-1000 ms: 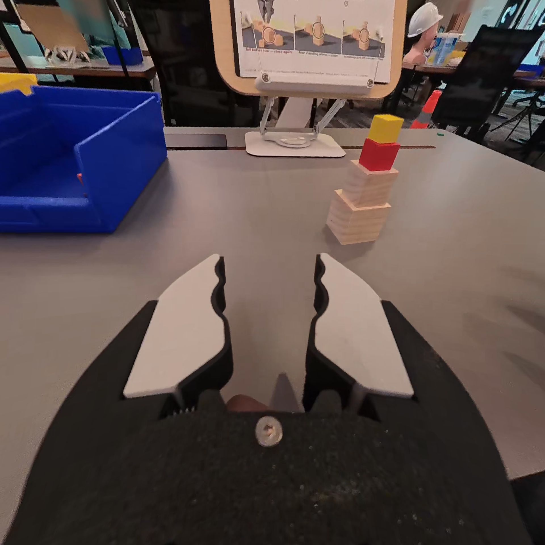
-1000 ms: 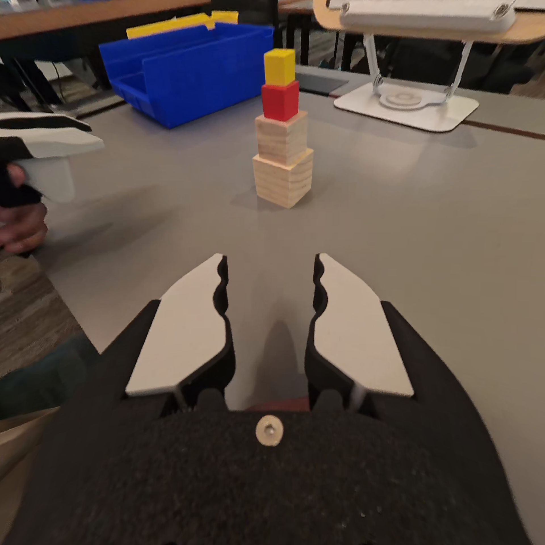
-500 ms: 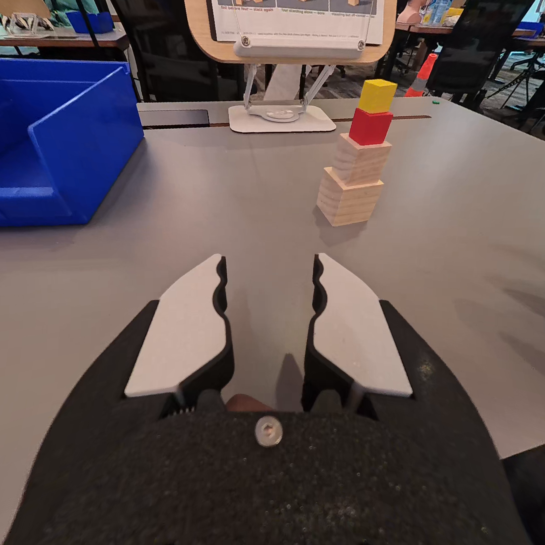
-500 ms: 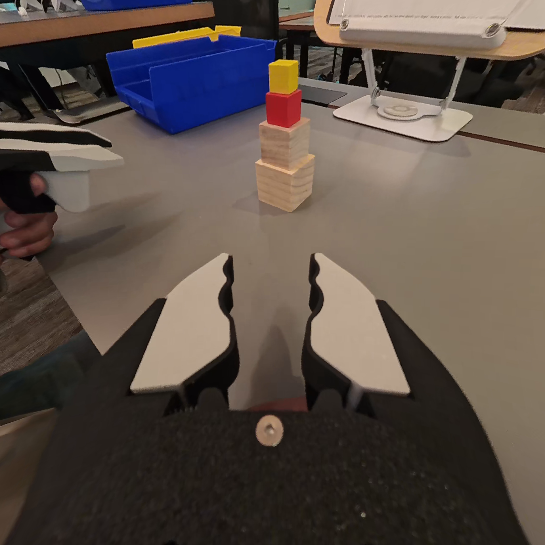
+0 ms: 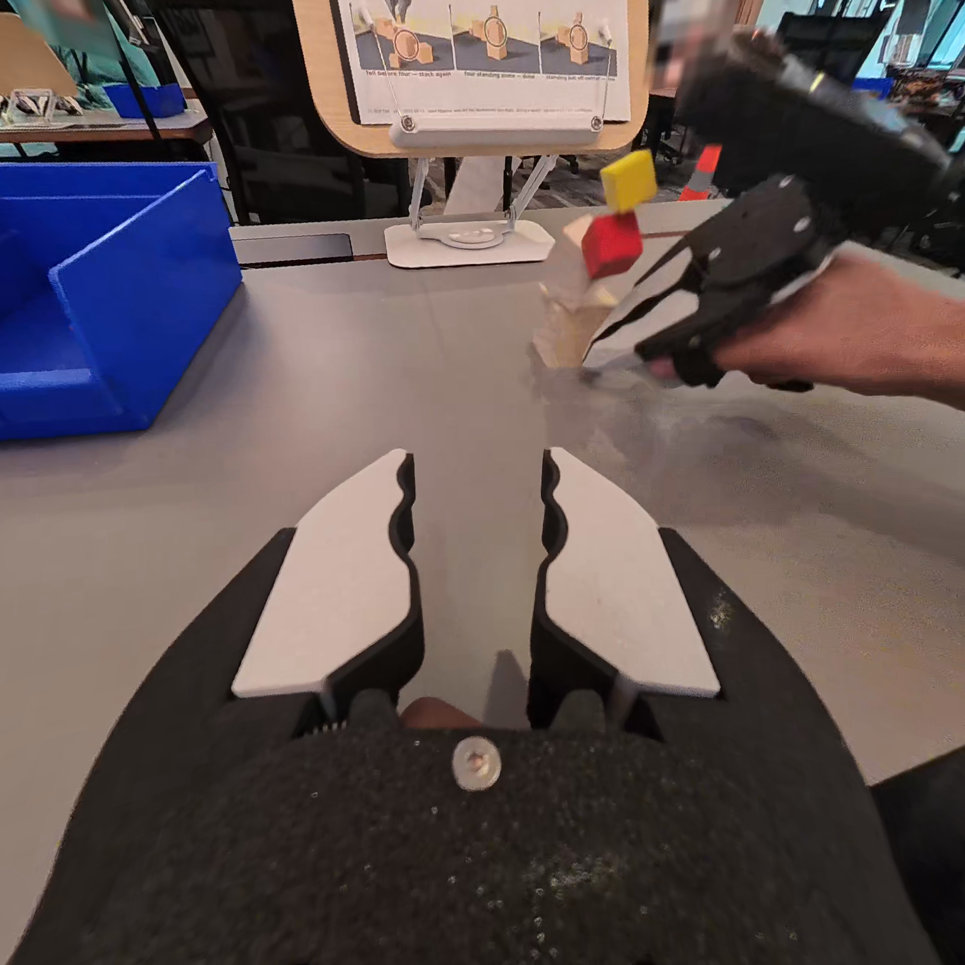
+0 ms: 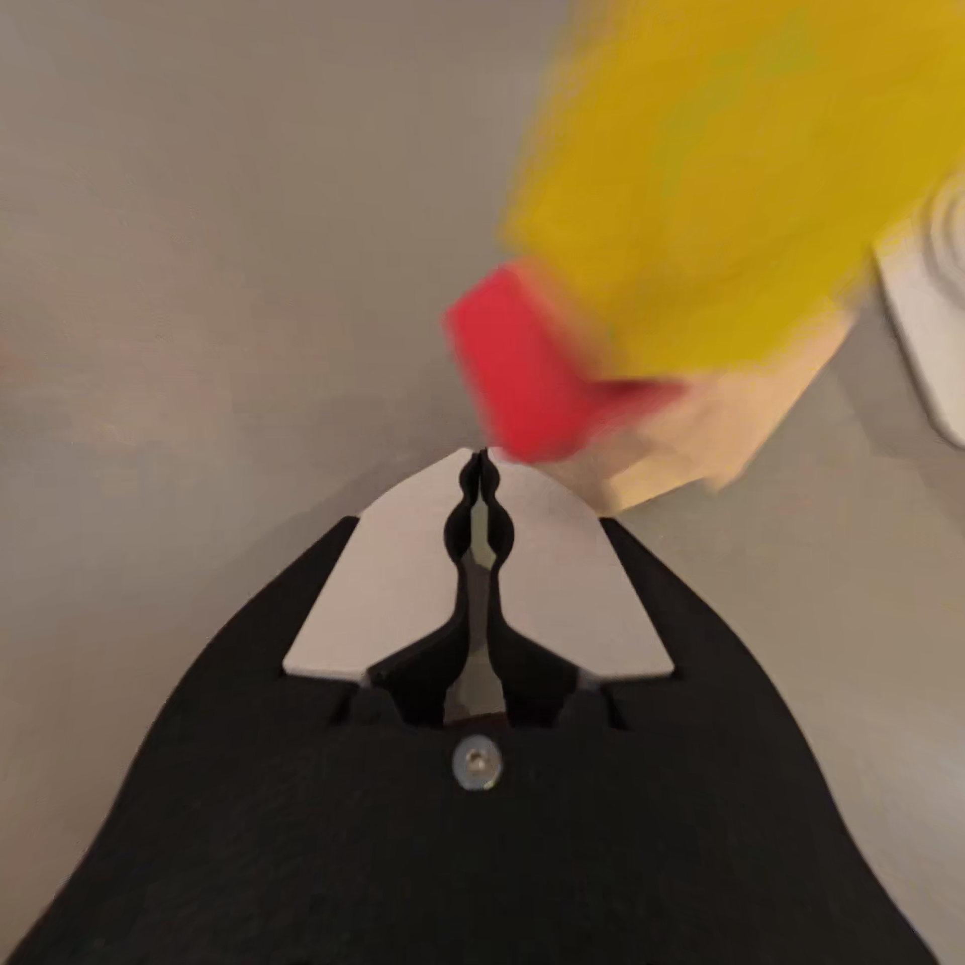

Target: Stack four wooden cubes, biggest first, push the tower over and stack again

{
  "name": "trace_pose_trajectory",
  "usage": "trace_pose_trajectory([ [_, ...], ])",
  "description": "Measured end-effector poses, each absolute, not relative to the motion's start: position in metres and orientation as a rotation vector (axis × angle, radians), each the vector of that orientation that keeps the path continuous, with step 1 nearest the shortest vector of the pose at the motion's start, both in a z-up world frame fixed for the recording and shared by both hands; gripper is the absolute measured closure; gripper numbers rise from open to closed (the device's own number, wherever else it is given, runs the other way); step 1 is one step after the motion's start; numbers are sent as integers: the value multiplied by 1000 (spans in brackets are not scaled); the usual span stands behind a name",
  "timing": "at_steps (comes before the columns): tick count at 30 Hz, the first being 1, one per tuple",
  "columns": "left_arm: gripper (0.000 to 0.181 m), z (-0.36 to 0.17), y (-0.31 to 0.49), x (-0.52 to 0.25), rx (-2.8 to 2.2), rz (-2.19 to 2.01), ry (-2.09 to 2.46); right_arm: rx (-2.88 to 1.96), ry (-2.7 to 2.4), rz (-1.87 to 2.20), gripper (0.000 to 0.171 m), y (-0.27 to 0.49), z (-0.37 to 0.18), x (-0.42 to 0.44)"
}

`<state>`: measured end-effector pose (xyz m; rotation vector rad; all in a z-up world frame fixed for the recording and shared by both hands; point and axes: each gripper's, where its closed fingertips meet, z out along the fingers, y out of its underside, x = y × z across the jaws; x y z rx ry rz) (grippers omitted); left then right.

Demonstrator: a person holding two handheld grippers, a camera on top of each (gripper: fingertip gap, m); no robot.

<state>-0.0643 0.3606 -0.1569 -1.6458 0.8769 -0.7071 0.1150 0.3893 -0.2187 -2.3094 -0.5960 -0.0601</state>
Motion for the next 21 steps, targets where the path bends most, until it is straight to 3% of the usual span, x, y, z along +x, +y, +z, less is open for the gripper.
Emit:
trace_pose_trajectory([
  [4,135,-156,359,-65,-1634,-724,882,-2165,-770,-123,171,343,-206,80],
  [13,127,-163,364,-64,-1690,-691,879,-2154,-412,2,171,251,-198,80],
  [21,129,-163,364,-63,-1657,-540,869,-1984,-231,-95,169,221,-176,90],
])
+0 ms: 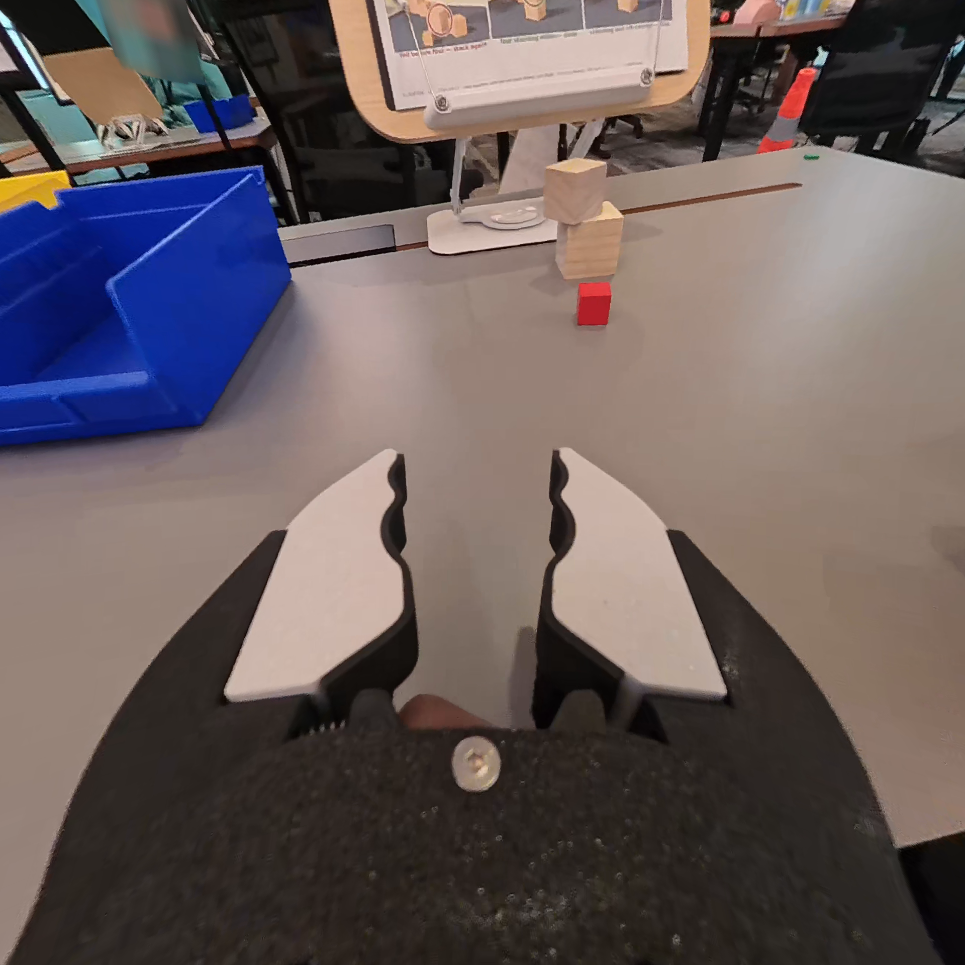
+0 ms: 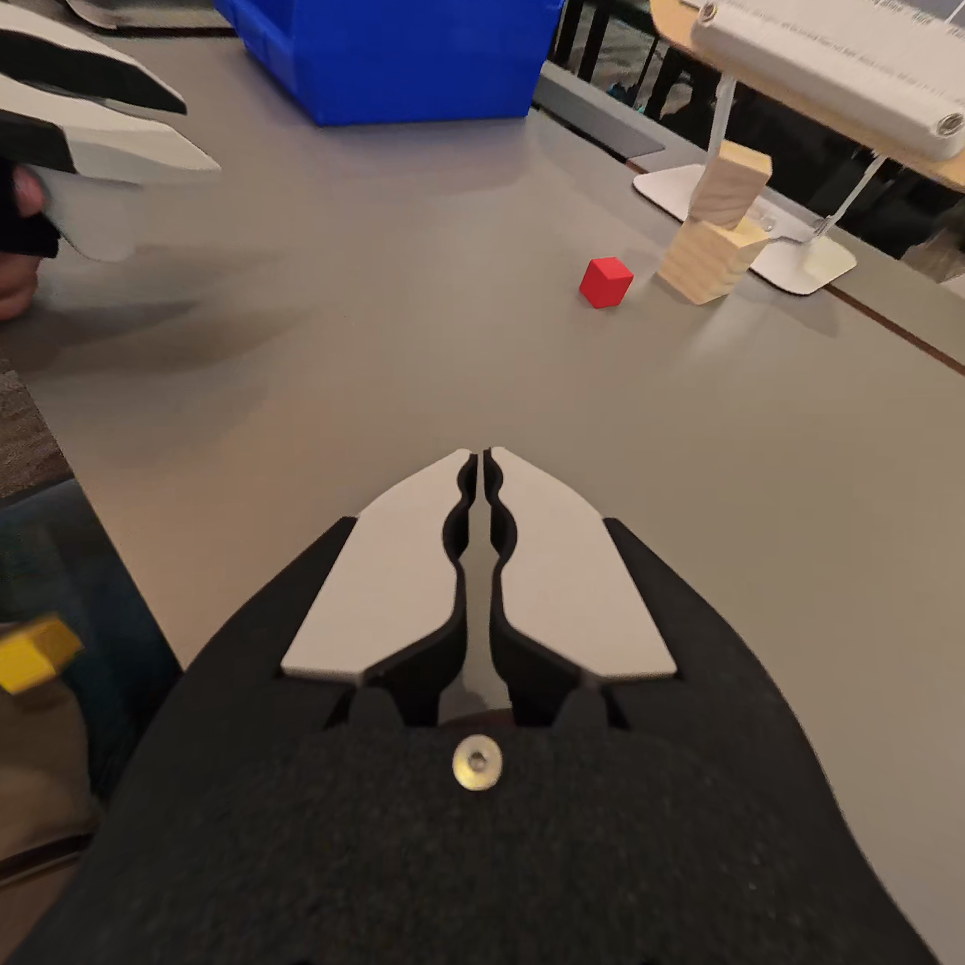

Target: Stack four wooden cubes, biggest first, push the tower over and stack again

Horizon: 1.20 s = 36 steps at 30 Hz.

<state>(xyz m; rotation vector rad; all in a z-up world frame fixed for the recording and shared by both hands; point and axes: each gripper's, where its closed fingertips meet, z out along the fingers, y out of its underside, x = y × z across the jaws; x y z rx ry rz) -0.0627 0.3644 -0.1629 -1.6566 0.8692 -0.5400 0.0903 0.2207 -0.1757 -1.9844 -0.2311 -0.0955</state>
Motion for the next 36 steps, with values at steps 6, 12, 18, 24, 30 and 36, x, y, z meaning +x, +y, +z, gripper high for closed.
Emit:
trace_pose_trajectory([
  [6,129,-167,365,-60,-1696,-587,890,-1977,-277,-65,169,221,-181,81],
  [12,129,-172,367,-59,-1776,-740,881,-1971,-279,-70,170,220,-181,81],
  [18,130,-171,369,-60,-1801,-814,847,-1971,-259,-58,170,218,-180,84],
  [24,129,-173,364,-56,-1763,-728,912,-1972,-238,-19,168,219,-180,83],
  [30,129,-172,360,-54,-1720,-663,943,-1967,-205,20,158,219,-178,84],
  [36,129,-170,362,-56,-1731,-703,917,-1943,-131,62,132,221,-174,88],
])
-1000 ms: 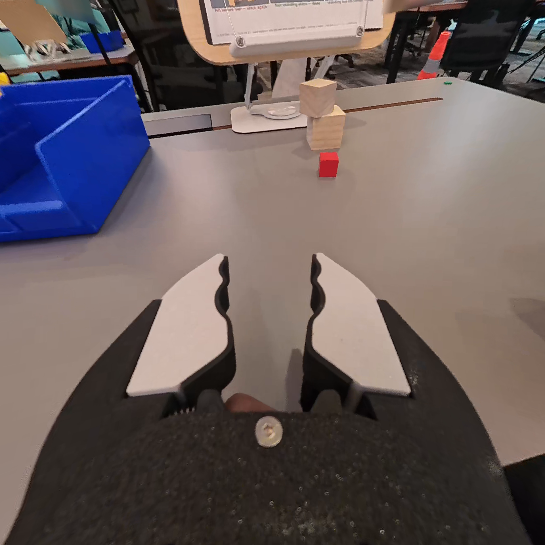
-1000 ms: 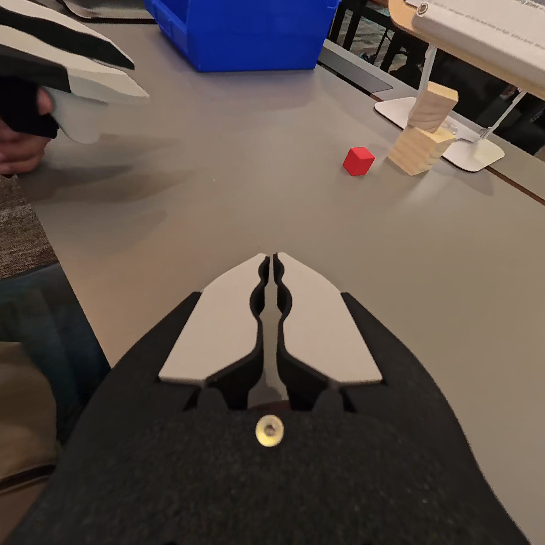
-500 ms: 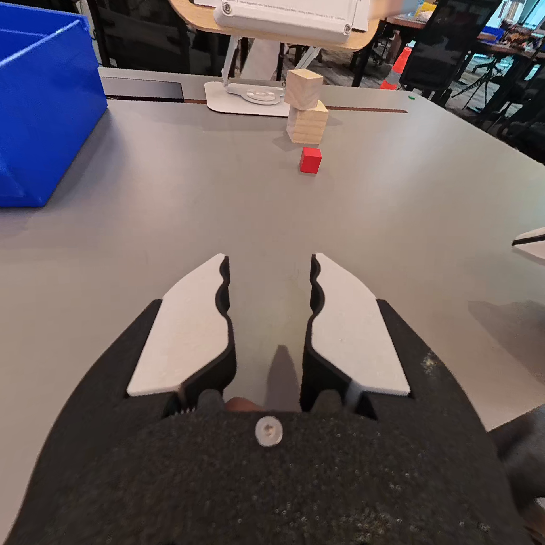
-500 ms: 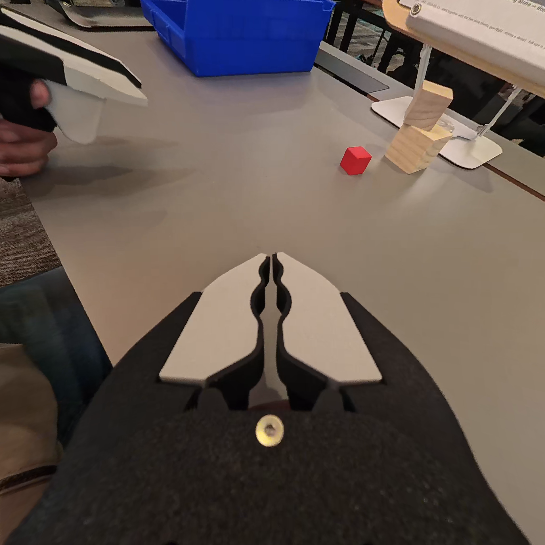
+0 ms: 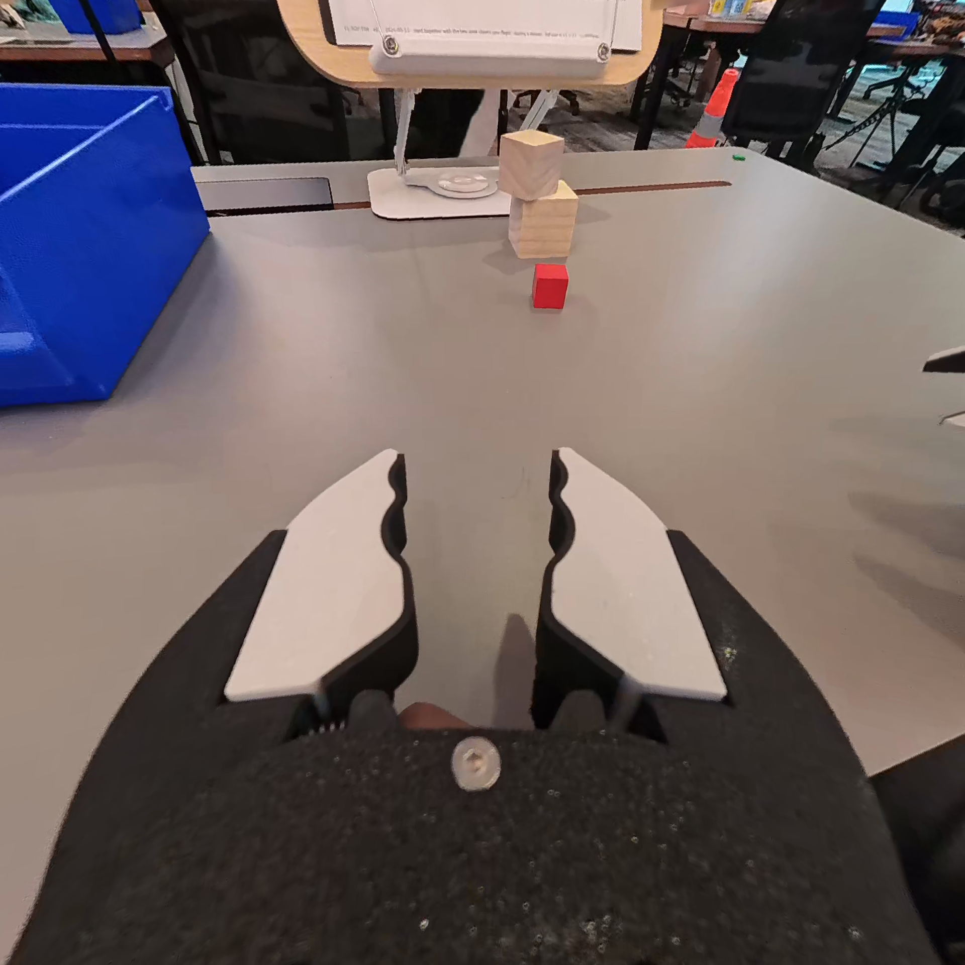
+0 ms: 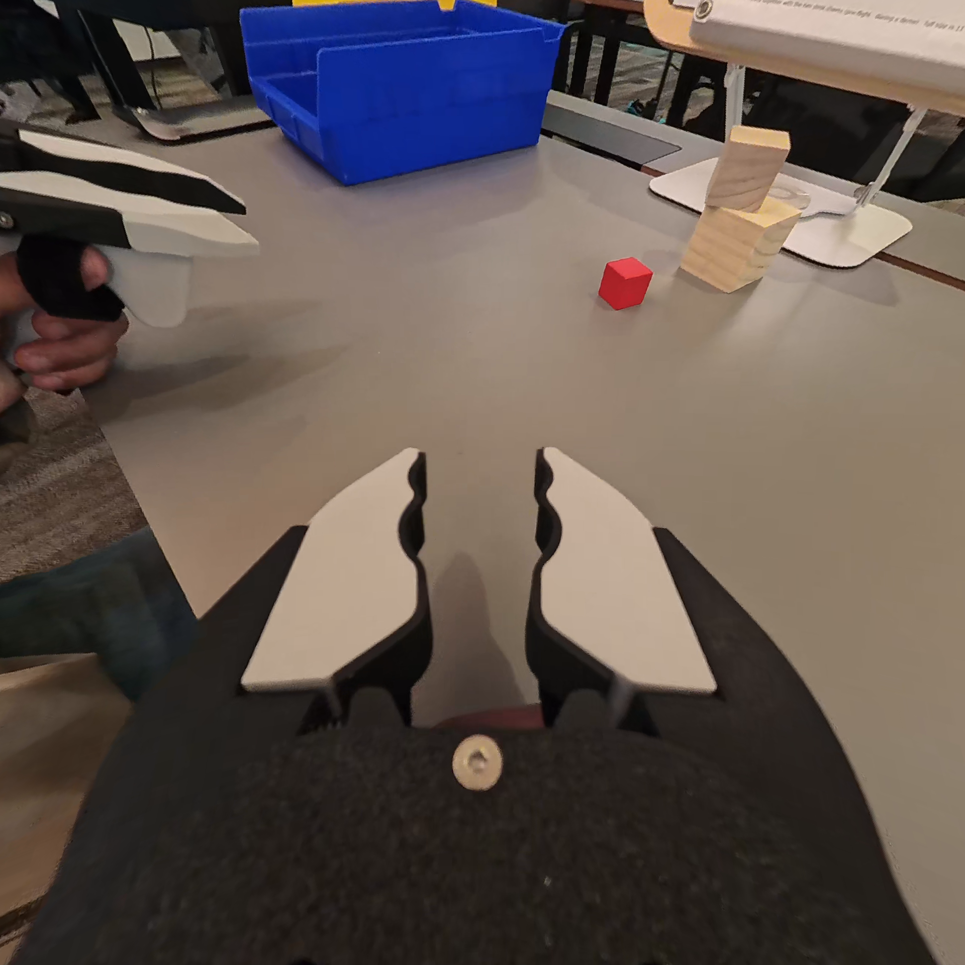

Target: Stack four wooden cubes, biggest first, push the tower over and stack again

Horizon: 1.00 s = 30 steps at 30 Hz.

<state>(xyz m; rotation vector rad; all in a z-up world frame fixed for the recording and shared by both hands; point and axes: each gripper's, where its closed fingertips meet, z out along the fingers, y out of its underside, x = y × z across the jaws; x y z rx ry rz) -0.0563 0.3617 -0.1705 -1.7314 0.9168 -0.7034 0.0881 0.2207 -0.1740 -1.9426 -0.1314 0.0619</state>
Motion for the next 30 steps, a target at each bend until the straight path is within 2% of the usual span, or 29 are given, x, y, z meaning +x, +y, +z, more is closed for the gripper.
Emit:
trace_pose_trajectory([
  [8,130,-171,360,-55,-1718,-679,938,-1935,-94,70,117,222,-173,93],
  [23,126,-161,359,-32,-1671,-689,972,-1936,-76,65,111,222,-173,99],
  [26,120,-153,367,0,-1661,-683,1068,-1936,-75,71,111,221,-173,100],
  [30,97,-150,396,65,-1692,-609,1210,-1933,-64,88,111,221,-174,102],
])
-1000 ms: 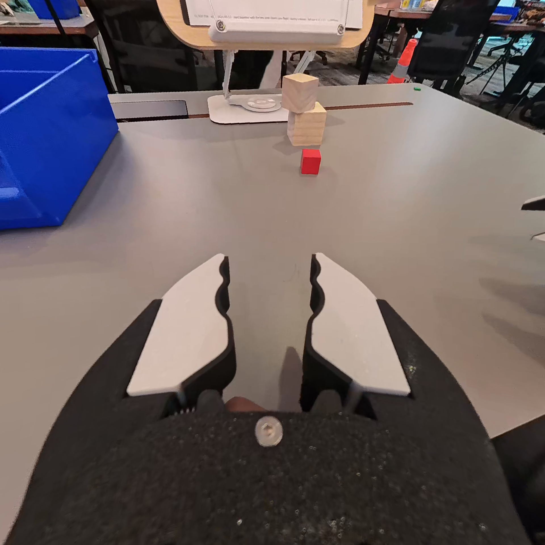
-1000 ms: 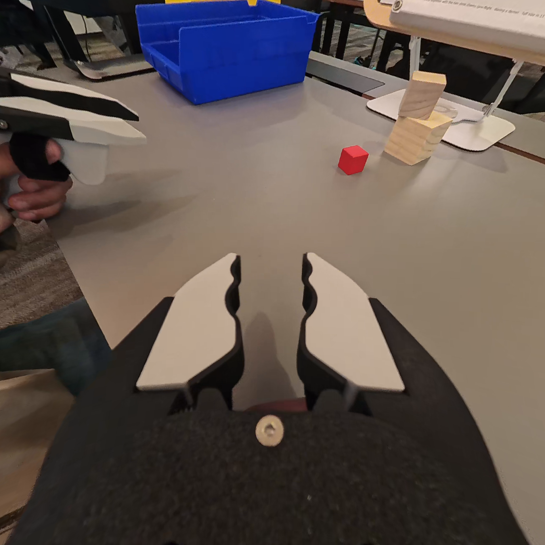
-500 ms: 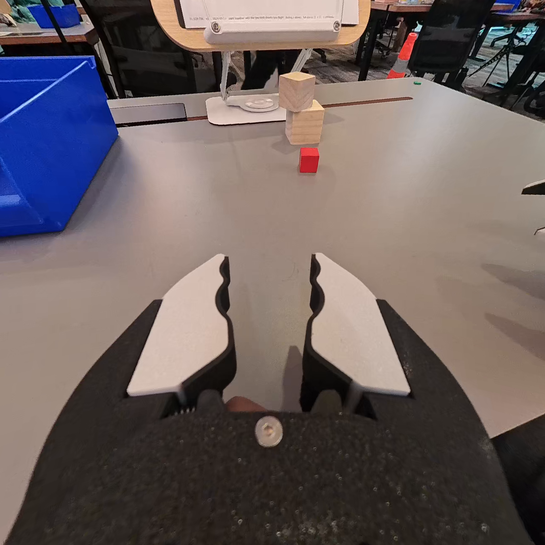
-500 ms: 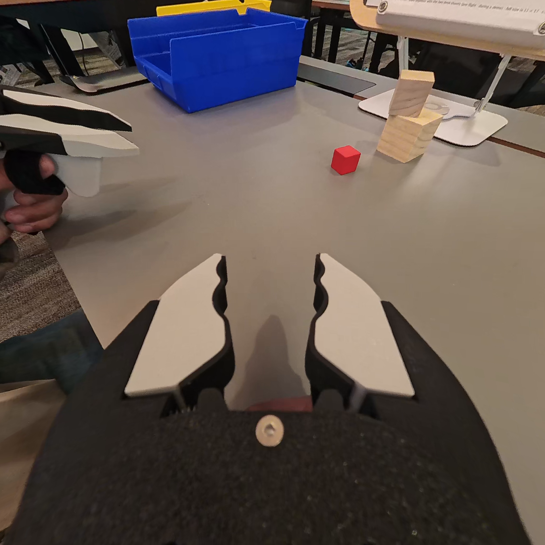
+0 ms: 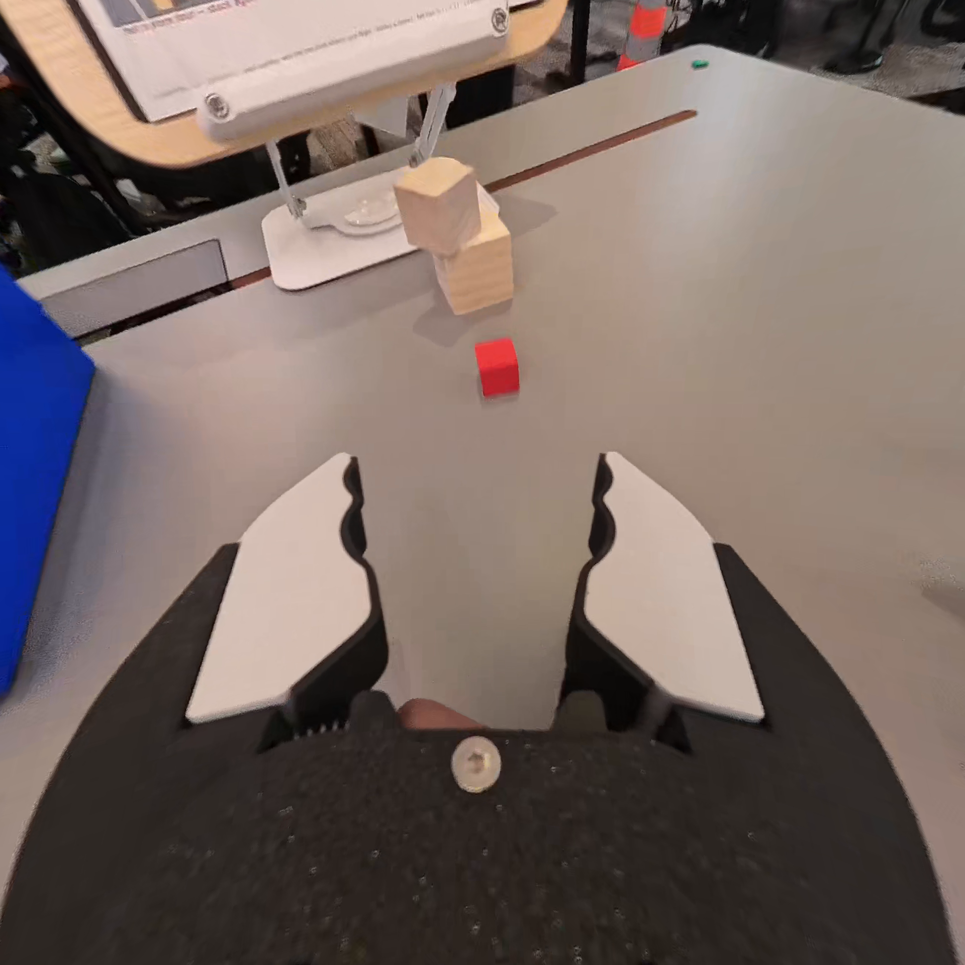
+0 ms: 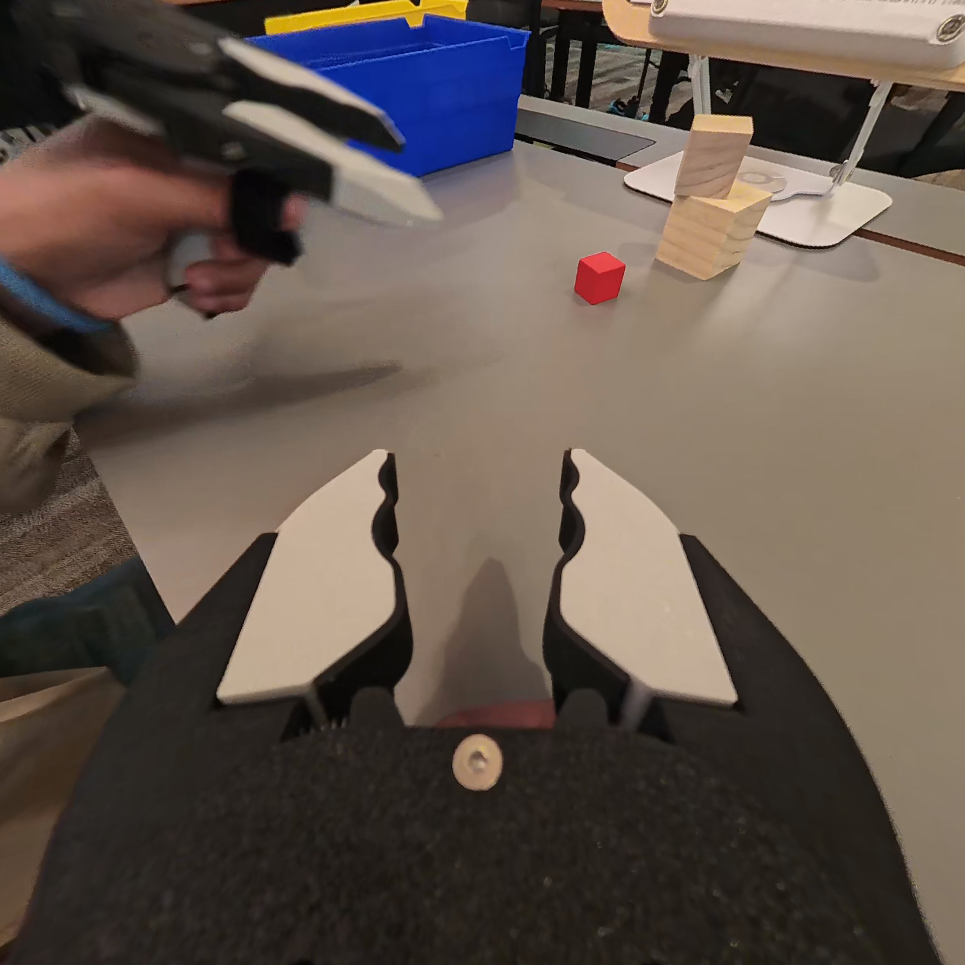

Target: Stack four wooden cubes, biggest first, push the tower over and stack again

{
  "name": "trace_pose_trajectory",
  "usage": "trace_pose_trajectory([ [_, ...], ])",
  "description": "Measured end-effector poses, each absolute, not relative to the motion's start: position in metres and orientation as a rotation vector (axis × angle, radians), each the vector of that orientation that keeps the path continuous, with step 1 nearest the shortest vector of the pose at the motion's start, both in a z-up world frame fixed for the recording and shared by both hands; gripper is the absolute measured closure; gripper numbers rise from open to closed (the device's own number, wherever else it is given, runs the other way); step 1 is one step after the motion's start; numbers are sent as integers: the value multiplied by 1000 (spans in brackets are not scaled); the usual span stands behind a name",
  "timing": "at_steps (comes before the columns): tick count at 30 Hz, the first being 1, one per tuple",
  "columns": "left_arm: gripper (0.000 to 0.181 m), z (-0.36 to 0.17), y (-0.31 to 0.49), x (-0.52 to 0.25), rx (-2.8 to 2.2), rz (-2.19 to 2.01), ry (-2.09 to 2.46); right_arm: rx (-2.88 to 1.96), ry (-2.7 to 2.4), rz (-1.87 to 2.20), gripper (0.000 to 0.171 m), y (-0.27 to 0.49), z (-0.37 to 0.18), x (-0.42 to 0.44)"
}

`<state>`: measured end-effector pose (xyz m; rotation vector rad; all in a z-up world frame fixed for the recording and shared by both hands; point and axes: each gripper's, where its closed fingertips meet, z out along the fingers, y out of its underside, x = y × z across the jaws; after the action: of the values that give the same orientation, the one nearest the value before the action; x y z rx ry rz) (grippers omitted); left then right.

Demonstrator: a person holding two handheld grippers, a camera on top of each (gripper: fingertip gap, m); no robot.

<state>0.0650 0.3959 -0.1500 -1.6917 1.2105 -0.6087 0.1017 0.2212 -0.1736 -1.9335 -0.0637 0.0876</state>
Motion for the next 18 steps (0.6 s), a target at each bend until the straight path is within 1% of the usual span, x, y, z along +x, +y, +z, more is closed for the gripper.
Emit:
trace_pose_trajectory([
  [3,87,-156,432,121,-1798,-623,1192,-1935,-63,100,112,221,-174,102],
  [8,86,-172,475,206,-1943,-653,1228,-1936,-72,111,112,221,-174,100],
  [12,92,-172,505,249,-1912,-561,1292,-1935,-79,116,112,221,-174,99],
  [13,96,-173,509,254,-1911,-557,1309,-1933,-80,116,113,221,-174,99],
  [14,105,-173,512,258,-1915,-565,1316,-1932,-79,118,113,221,-174,99],
  [15,120,-173,514,260,-1916,-578,1319,-1932,-79,120,113,221,-174,99],
  [18,121,-172,516,262,-1919,-605,1332,-1934,-71,138,115,221,-174,100],
])
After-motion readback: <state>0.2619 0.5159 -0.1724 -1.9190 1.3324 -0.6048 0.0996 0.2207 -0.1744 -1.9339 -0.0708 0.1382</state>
